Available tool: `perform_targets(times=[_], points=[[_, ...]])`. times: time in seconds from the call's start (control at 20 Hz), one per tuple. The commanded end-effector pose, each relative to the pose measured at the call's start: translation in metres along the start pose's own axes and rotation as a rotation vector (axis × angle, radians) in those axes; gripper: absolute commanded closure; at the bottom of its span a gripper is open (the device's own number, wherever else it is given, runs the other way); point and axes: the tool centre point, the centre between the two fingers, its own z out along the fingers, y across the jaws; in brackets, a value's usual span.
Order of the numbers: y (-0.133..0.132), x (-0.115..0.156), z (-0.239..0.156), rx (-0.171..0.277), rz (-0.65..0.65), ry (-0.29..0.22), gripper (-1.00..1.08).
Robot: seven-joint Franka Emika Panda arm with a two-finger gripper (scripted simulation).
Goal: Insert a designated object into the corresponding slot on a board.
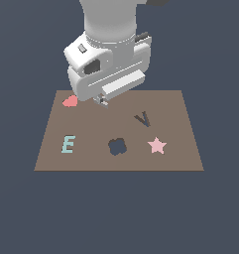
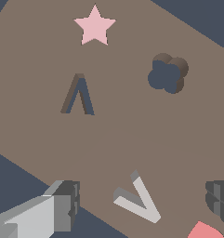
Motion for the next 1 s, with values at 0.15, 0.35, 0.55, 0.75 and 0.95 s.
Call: perform_targets(times=[0.15, 0.35, 0.55, 0.75, 0.95], points=[[-0.001, -0.016, 0.018, 0.000, -0.198, 0.001, -0.92], [0.000, -0.028, 0.030, 0.001, -0.340, 0.001, -0.92], [0.003, -0.038, 0.042, 0.001, -0.465, 0.002, -0.92], [0.007, -0.046, 0.051, 0.001, -0.571, 0.002, -0.92], [0.010, -0.053, 0.059, 0.001, -0.658, 0.002, -0.92]])
